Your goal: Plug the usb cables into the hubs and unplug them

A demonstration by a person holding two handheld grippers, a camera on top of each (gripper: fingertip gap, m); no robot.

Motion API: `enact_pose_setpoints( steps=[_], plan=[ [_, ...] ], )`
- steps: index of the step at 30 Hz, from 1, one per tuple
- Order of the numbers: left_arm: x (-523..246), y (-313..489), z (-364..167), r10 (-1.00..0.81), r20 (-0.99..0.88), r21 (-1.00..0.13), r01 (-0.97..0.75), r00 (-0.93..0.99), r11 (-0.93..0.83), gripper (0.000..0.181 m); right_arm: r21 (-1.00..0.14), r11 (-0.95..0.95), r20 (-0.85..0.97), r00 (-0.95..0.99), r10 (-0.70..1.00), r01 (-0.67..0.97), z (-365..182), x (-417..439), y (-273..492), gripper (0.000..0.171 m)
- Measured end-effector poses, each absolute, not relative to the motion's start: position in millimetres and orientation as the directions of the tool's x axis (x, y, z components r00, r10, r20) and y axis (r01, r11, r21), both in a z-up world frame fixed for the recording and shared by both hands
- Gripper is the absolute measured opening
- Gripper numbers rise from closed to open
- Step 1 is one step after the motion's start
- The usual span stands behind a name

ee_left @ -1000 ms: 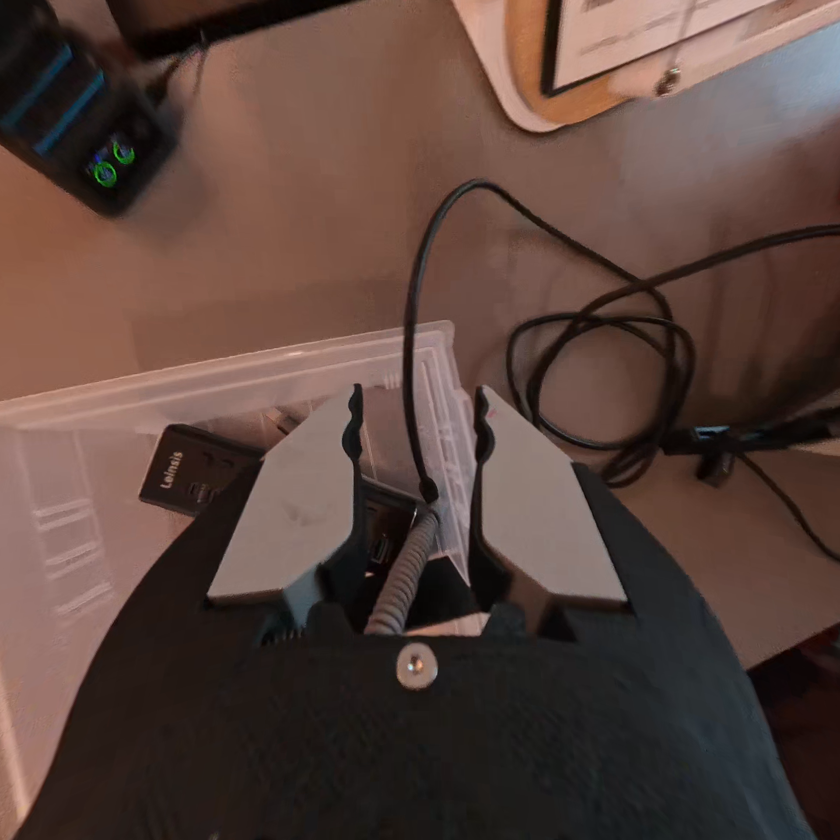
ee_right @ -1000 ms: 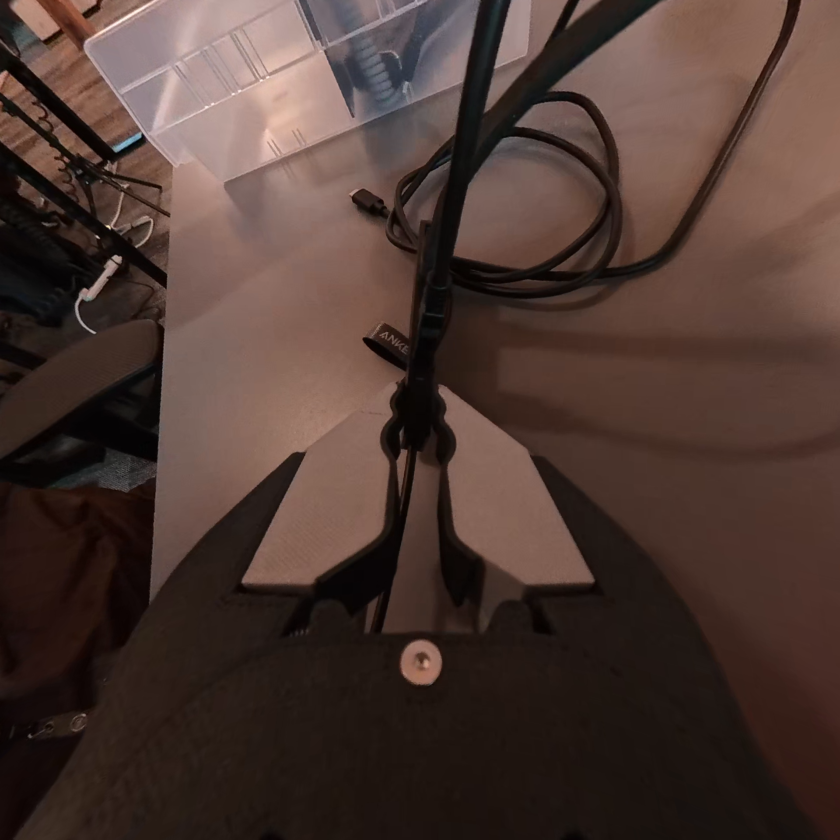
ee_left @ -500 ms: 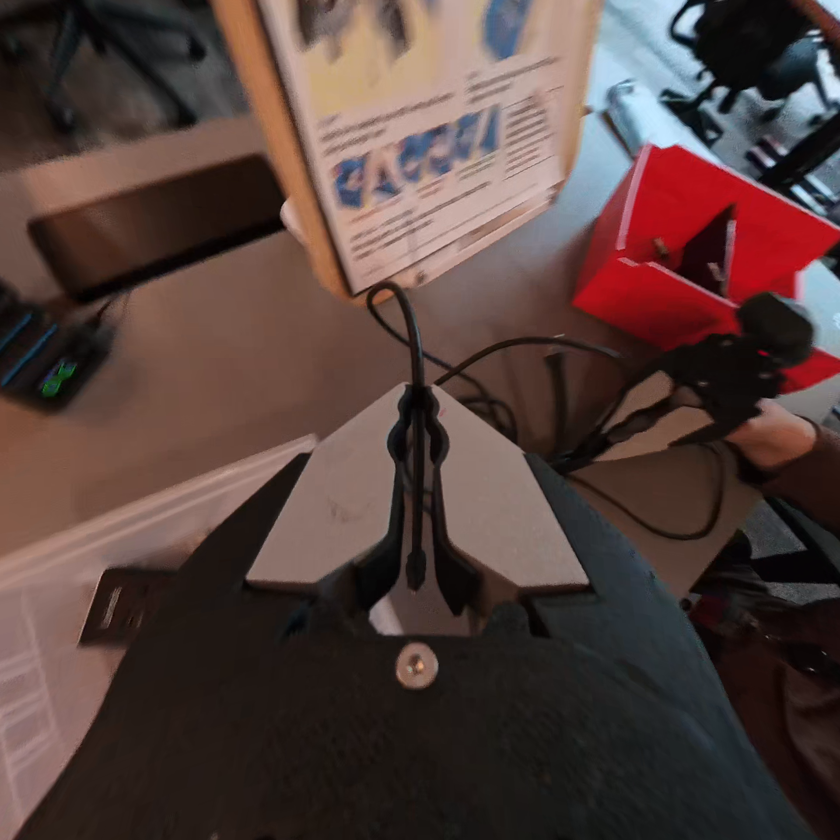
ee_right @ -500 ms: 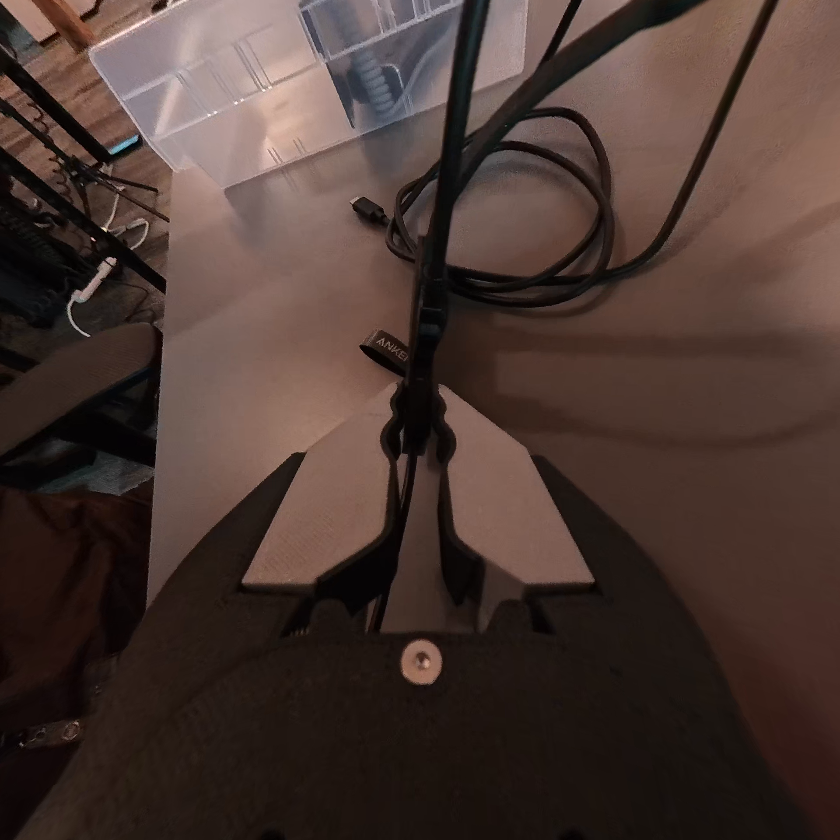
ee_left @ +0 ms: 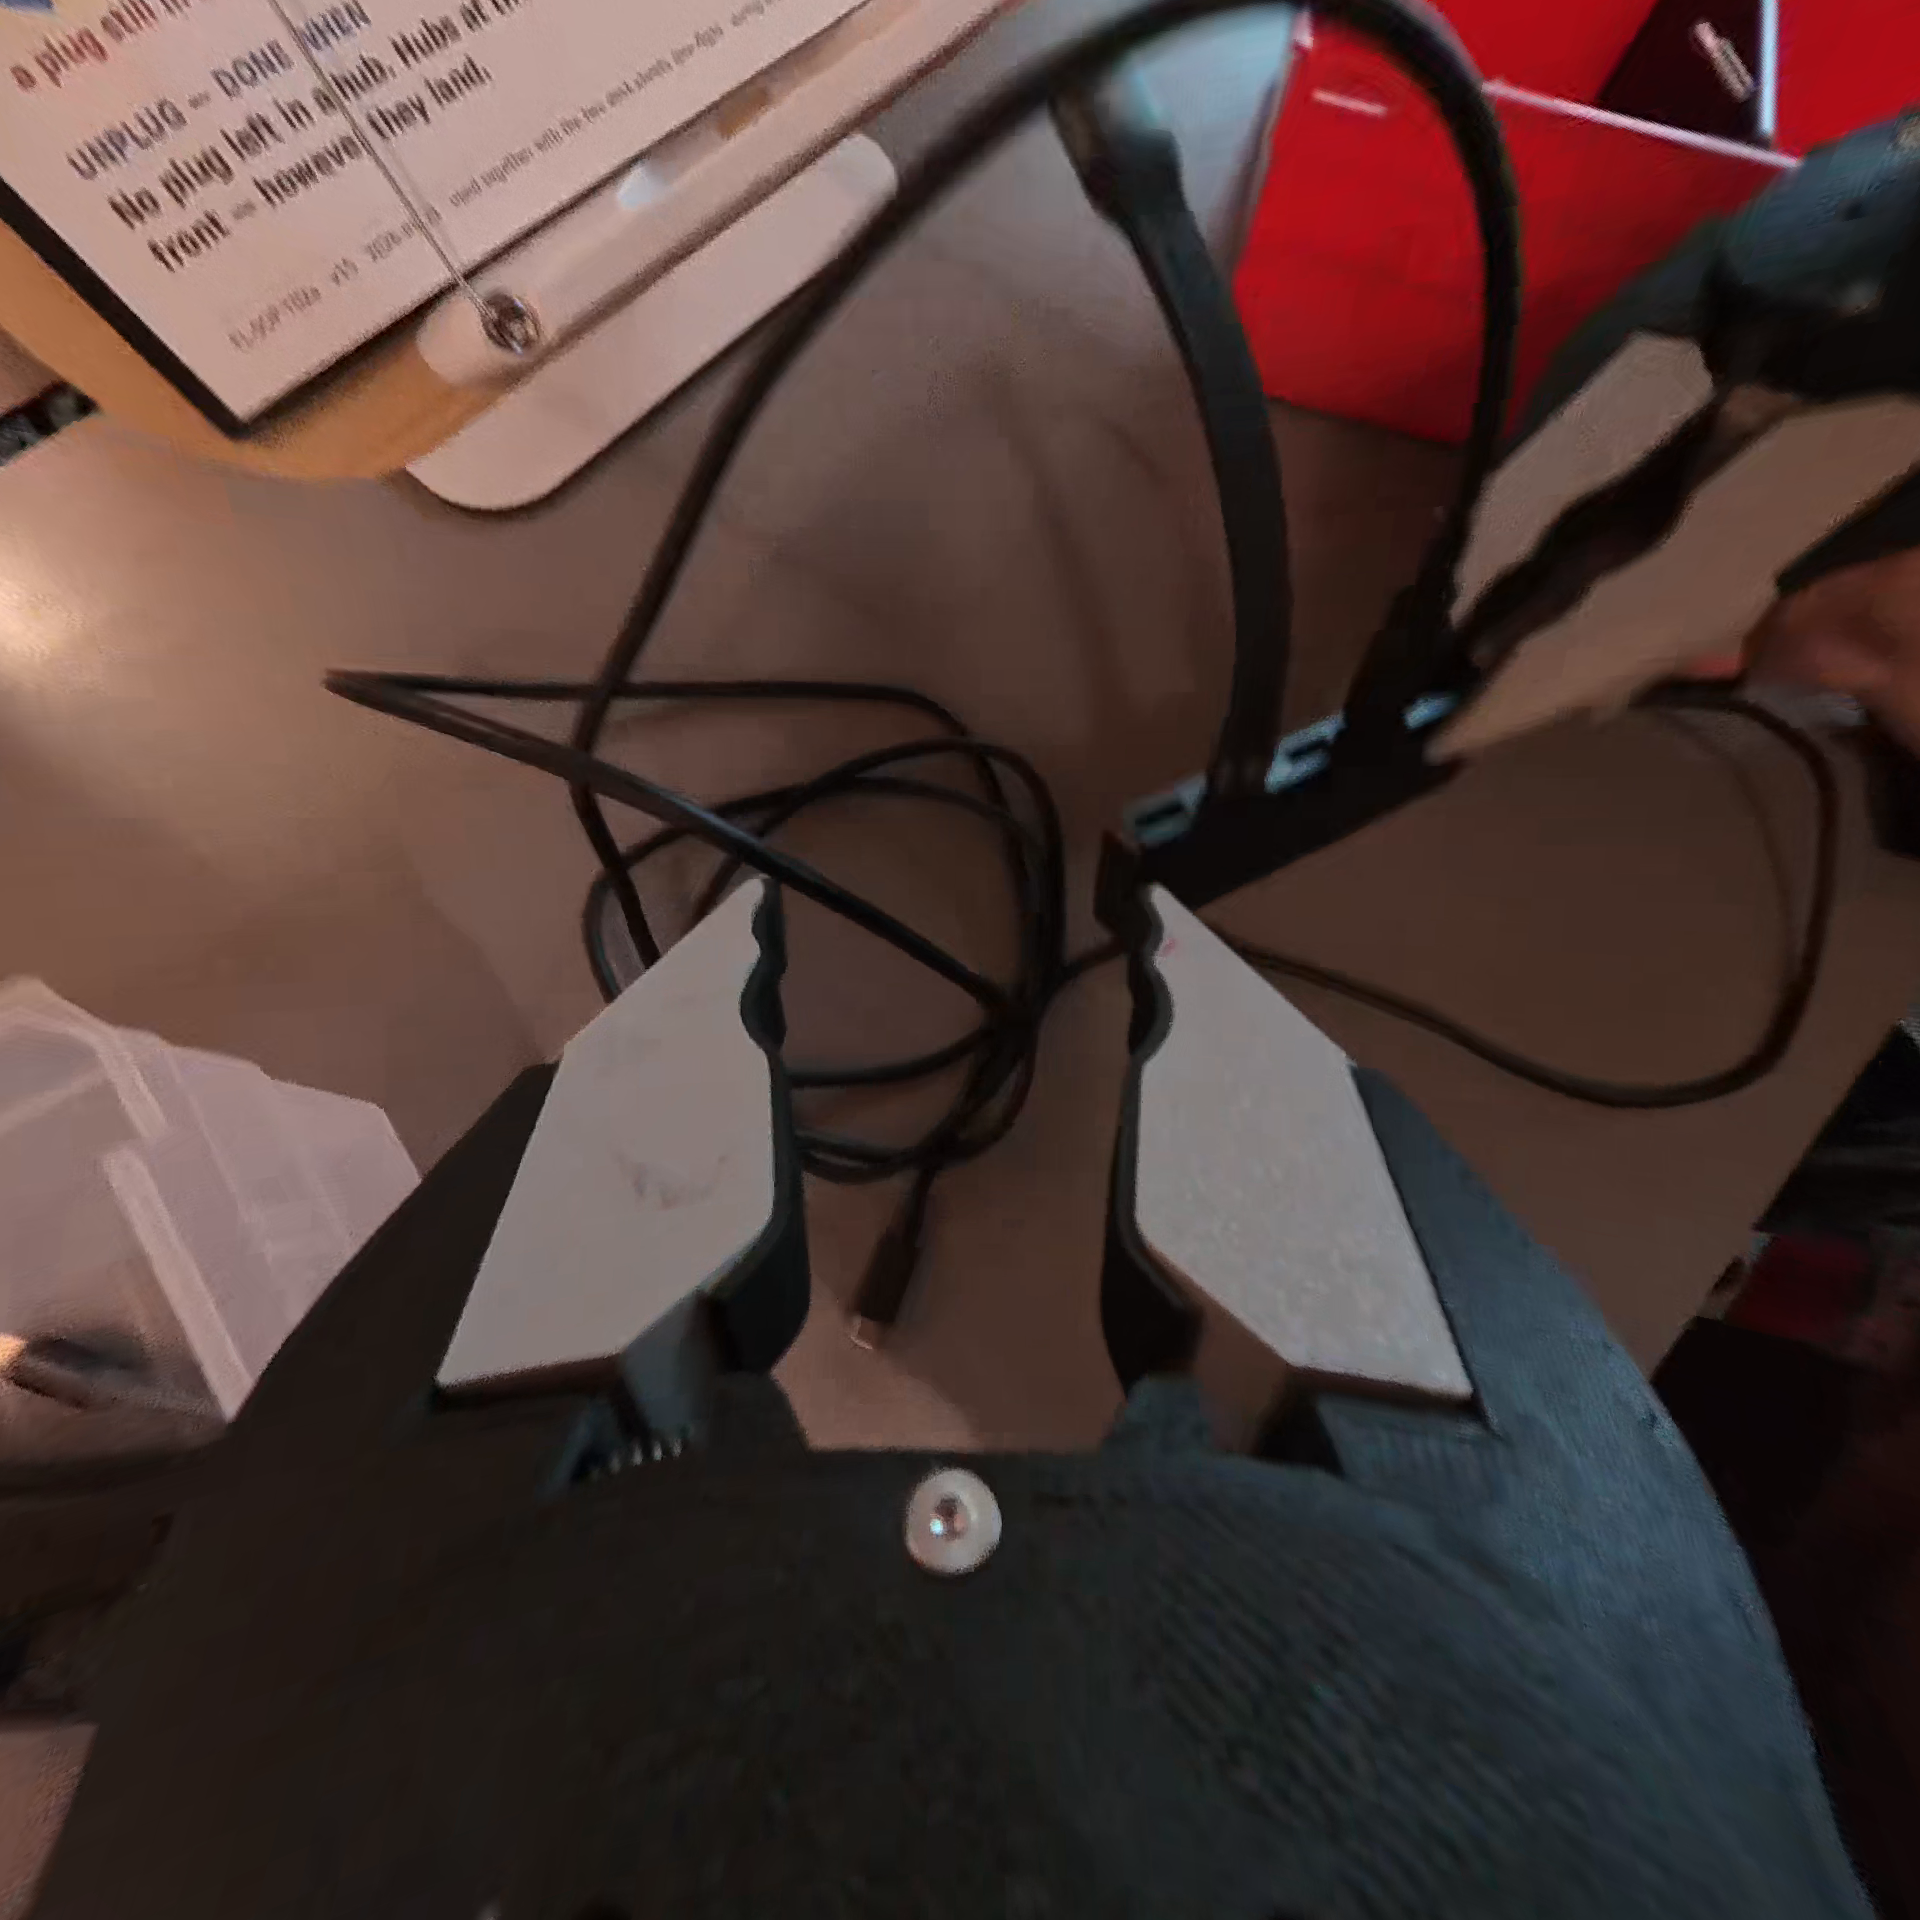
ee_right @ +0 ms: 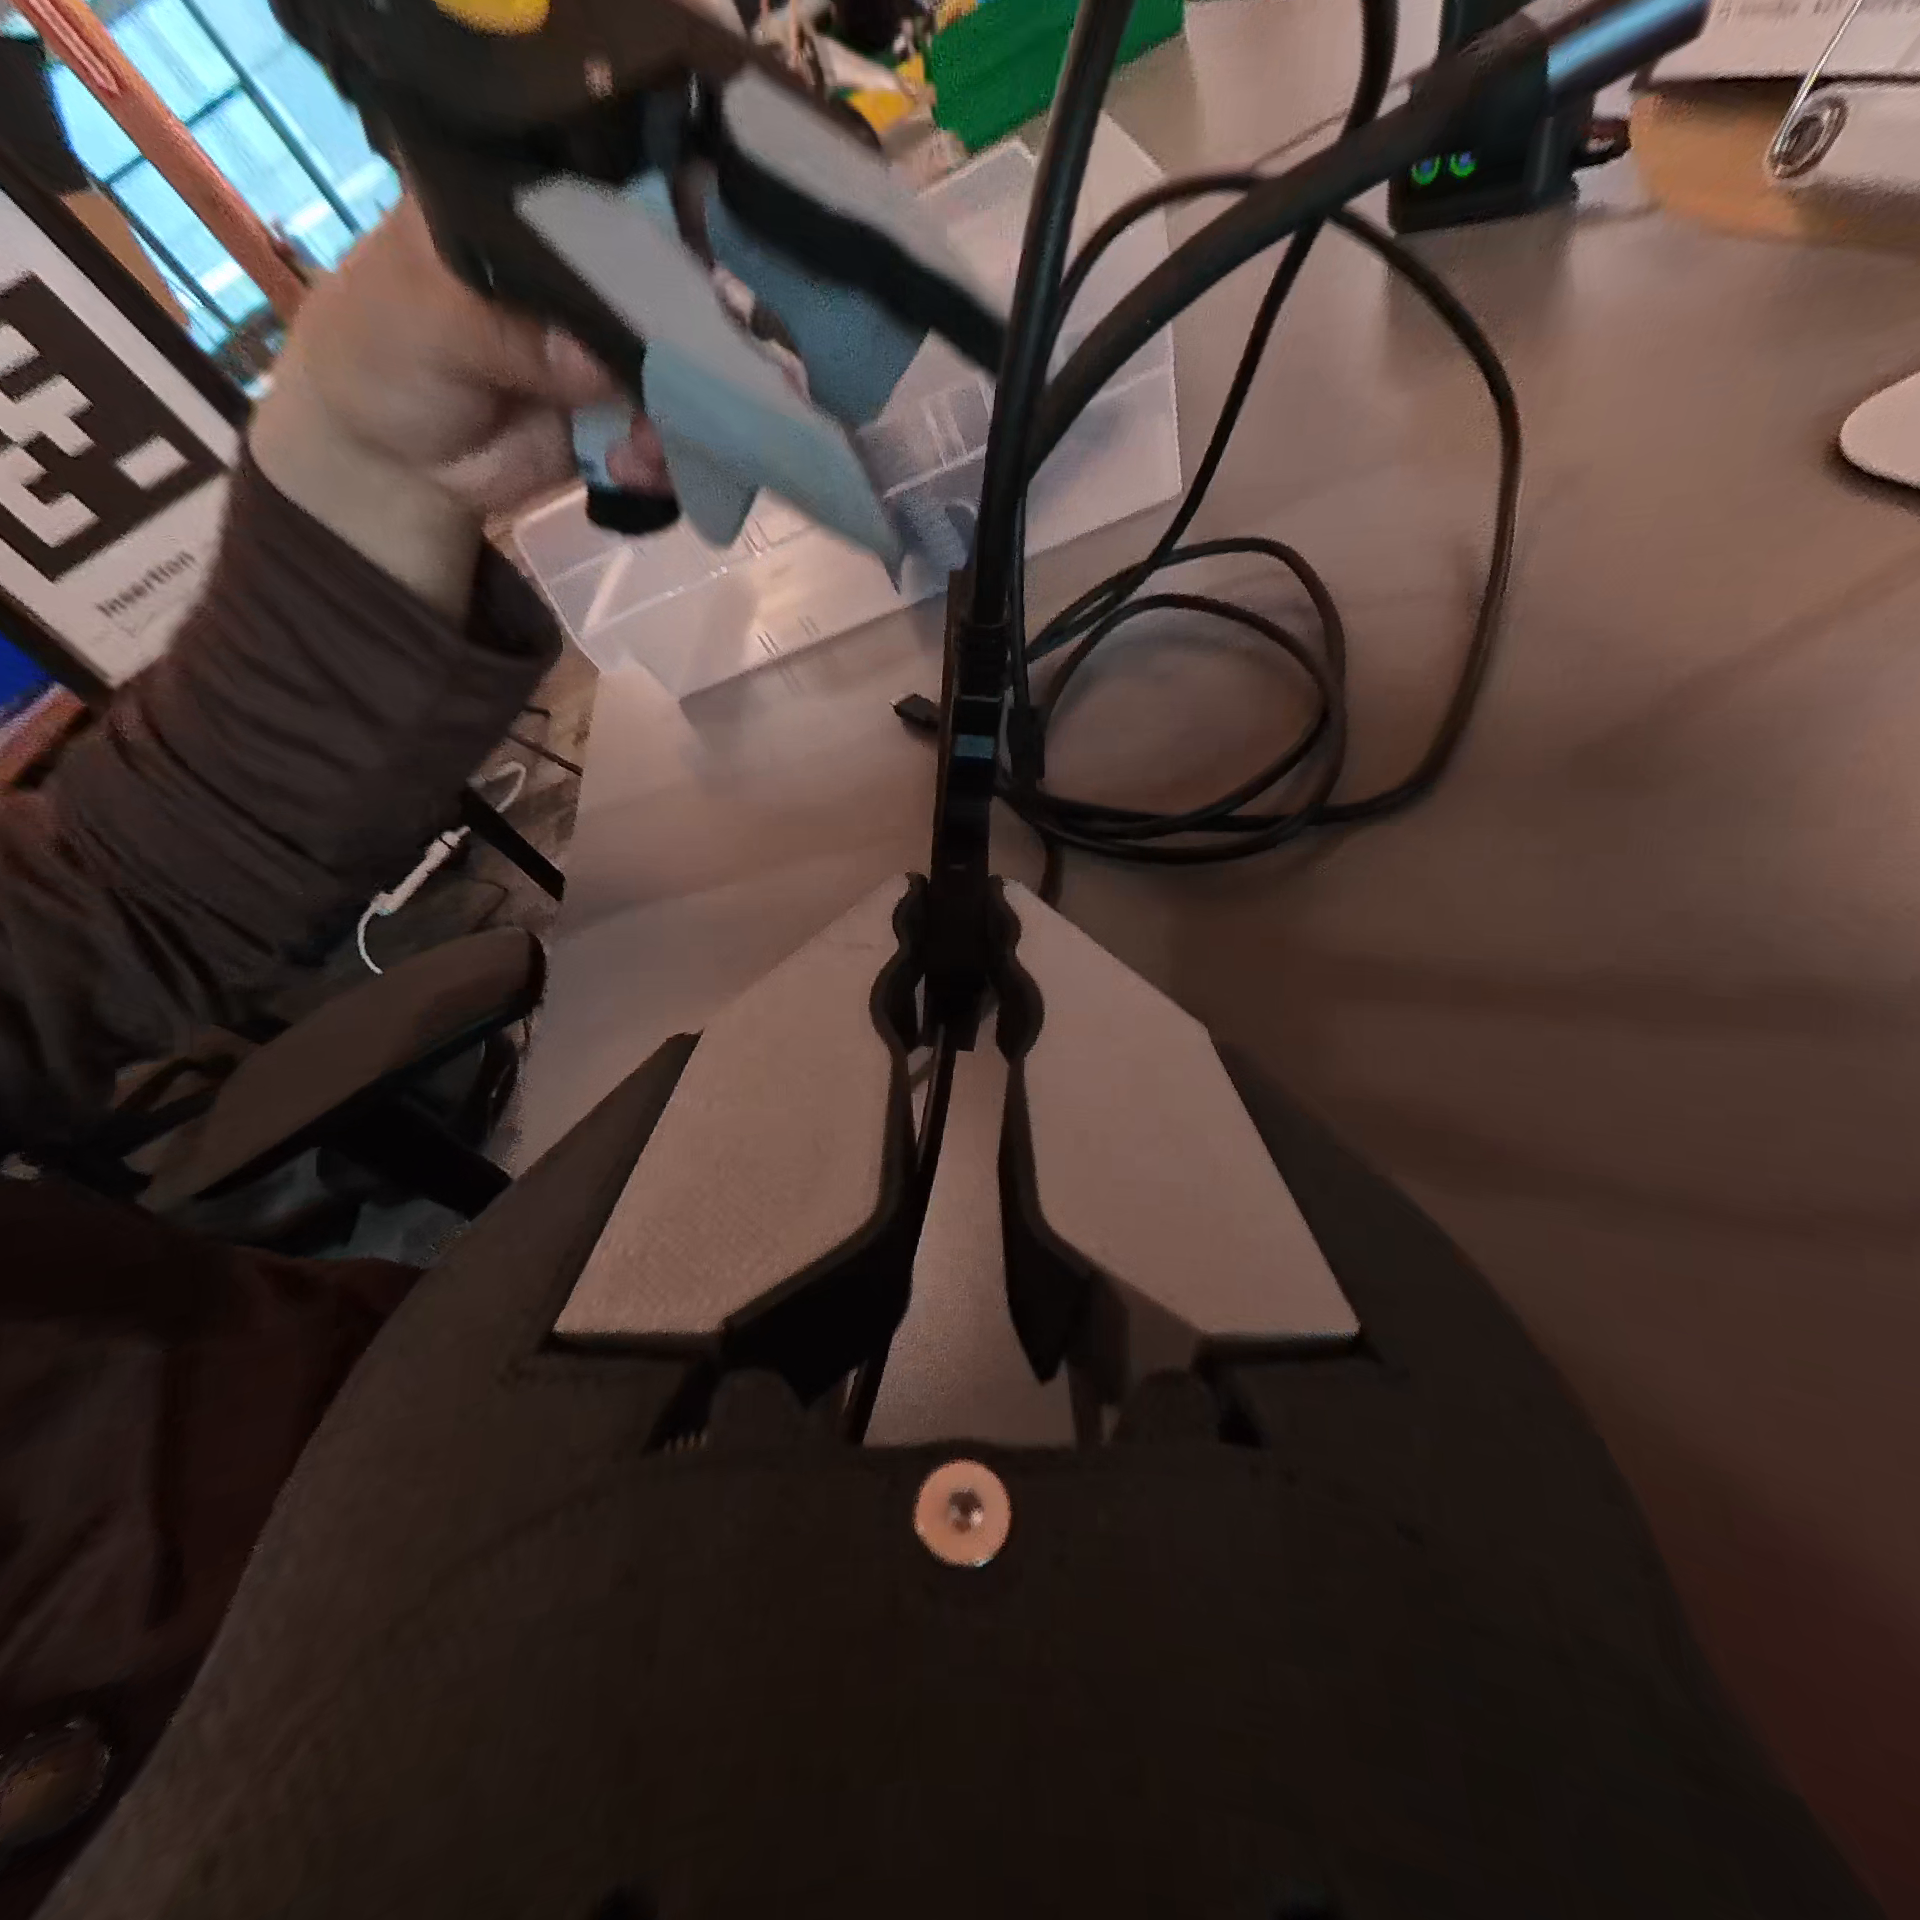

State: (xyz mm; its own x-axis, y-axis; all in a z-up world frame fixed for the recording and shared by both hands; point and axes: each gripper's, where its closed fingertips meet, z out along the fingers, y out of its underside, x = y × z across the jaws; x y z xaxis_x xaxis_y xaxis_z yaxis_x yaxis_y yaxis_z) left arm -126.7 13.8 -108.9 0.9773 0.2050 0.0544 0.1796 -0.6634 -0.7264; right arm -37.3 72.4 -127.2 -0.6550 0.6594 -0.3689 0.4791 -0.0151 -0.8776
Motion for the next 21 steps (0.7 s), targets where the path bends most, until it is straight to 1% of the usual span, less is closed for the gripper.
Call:
enact_pose_setpoints(
  steps=[2, 4, 6, 8, 9, 11, 13, 16, 18, 21],
  plan=[
    [-113.3, 2.0, -117.0, 0.191, 0.080, -0.725, 0.189, 0.978, -0.662, 0.071, -0.885, -0.048, -0.385, -0.667, 0.638, 0.464, -117.8, -35.3, 74.4, 0.007],
    [-97.4, 0.7, -122.3, 0.136, 0.116, -0.733, 0.177, 0.984, -0.657, 0.071, -0.898, -0.079, -0.387, -0.691, 0.610, 0.433, -105.7, -31.4, 76.2, 0.007],
    [-77.0, 10.6, -124.4, 0.031, 0.176, -0.747, 0.154, 0.984, -0.647, 0.074, -0.911, -0.097, -0.380, -0.724, 0.575, 0.402, -94.2, -25.6, 75.9, 0.008],
    [-55.3, 27.8, -117.9, -0.100, 0.245, -0.790, 0.139, 0.964, -0.597, 0.072, -0.914, -0.093, -0.384, -0.765, 0.517, 0.396, -88.7, -17.5, 71.2, 0.007],
    [-42.7, 36.6, -111.5, -0.180, 0.278, -0.818, 0.134, 0.944, -0.559, 0.069, -0.914, -0.083, -0.382, -0.773, 0.506, 0.398, -89.4, -15.6, 69.4, 0.007],
    [-21.3, 48.4, -101.2, -0.321, 0.317, -0.859, 0.127, 0.893, -0.496, 0.055, -0.918, -0.044, -0.360, -0.780, 0.513, 0.395, -94.8, -14.7, 67.5, 0.008],
    [-23.0, 57.4, -106.7, -0.337, 0.305, -0.868, 0.114, 0.891, -0.484, 0.025, -0.919, -0.028, -0.352, -0.789, 0.503, 0.392, -96.0, -12.0, 67.9, 0.008],
    [-10.1, 59.5, -97.1, -0.476, 0.385, -0.890, 0.181, 0.791, -0.418, 0.010, -0.918, -0.038, -0.367, -0.810, 0.457, 0.395, -92.9, -5.6, 71.7, 0.007],
    [-1.1, 60.7, -94.6, -0.558, 0.426, -0.892, 0.225, 0.712, -0.393, 0.015, -0.913, -0.033, -0.379, -0.816, 0.436, 0.407, -93.7, -3.2, 72.5, 0.008],
    [-7.7, 67.2, -105.5, -0.535, 0.427, -0.888, 0.228, 0.729, -0.399, 0.009, -0.901, -0.011, -0.391, -0.799, 0.457, 0.434, -102.7, -7.0, 76.5, 0.008]
  ],
)
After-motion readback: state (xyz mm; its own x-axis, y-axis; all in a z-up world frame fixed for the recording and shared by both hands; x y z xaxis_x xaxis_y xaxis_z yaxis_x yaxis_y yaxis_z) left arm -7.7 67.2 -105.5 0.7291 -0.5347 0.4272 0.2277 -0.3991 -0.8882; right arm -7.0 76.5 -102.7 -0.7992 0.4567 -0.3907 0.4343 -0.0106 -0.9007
